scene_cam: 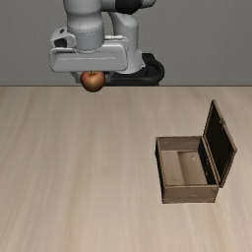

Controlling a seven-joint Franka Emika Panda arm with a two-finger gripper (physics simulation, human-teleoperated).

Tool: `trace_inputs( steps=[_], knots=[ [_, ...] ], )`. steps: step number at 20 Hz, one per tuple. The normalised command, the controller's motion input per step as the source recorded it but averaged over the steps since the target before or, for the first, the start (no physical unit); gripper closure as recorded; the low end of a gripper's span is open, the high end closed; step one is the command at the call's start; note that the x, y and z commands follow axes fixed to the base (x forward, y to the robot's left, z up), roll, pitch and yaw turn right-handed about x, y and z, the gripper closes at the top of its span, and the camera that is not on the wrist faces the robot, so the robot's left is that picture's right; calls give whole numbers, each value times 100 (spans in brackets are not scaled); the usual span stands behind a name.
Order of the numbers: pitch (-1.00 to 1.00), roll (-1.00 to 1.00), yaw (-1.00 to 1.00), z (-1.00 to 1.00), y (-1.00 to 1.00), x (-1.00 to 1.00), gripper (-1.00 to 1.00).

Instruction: Pick up the apple and place it in the box

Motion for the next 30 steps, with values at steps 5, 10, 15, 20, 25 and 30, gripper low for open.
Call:
trace_inputs(
  steps=[5, 10, 15, 20, 25, 30],
  knots=[
    [0, 0, 0, 0, 100, 0, 100],
    [0, 0, 0, 0, 100, 0, 100],
    [0, 0, 0, 0, 100, 0, 100],
    [0, 0, 0, 0, 100, 0, 100],
    [0, 0, 0, 0, 0, 100, 100],
    [0, 0, 0, 0, 0, 60, -100]
  ],
)
